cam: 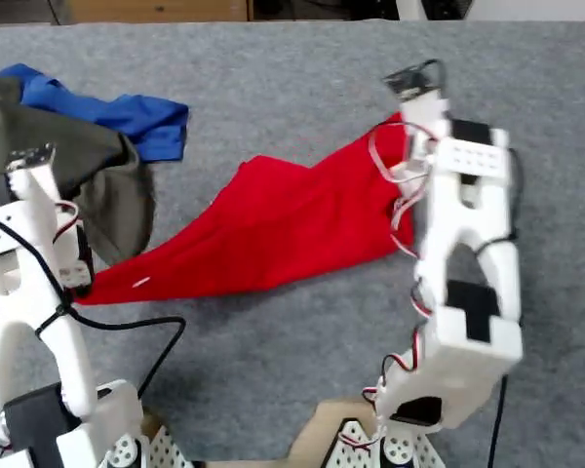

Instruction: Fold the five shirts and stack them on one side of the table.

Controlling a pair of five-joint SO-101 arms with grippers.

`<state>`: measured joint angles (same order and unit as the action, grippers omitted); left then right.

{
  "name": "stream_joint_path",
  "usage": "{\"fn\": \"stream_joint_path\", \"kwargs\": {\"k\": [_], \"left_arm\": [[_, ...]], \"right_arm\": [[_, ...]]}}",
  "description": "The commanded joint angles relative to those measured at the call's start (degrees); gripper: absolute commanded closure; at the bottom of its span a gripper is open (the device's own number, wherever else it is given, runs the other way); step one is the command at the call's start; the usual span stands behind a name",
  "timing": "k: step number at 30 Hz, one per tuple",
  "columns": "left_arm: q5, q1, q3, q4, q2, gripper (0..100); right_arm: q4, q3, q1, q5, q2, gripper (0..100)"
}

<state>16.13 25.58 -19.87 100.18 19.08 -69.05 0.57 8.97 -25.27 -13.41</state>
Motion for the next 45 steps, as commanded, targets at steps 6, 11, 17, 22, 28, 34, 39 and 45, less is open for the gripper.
{"fn": "stream_joint_path", "kwargs": {"k": [6, 11, 17, 22, 28, 34, 39, 45], "left_arm": [[2.7, 1.7, -6.0, 0.5, 2.0, 98], [2.7, 1.7, -6.1, 0.5, 2.1, 98], [2.7, 1.5, -7.4, 0.4, 2.1, 98], [2.6, 1.7, -8.7, -0.8, 2.1, 98], [2.6, 1.8, -9.5, -0.8, 2.1, 98], [2.5, 1.8, -9.5, -0.8, 2.1, 98], [2.6, 1.6, -9.5, -0.8, 2.1, 98], [2.7, 1.8, -9.6, -2.5, 2.1, 98]], "right_arm": [[-3.1, -9.0, 8.4, -9.2, 18.9, 99.5], [-1.8, -13.2, 5.2, -4.0, 25.5, 93.9], [-9.7, -0.8, -10.7, -1.1, 21.2, 83.9], [-7.7, 8.9, -23.6, -1.2, 6.3, 83.8], [-9.6, 28.4, -29.8, -1.2, -17.9, 83.8], [-20.1, 53.9, -30.1, -1.2, -38.2, 84.3], [-29.6, 75.1, -29.3, -1.5, -50.2, 99.6], [-33.4, 88.2, -24.9, -1.1, -56.5, 98.9]]}}
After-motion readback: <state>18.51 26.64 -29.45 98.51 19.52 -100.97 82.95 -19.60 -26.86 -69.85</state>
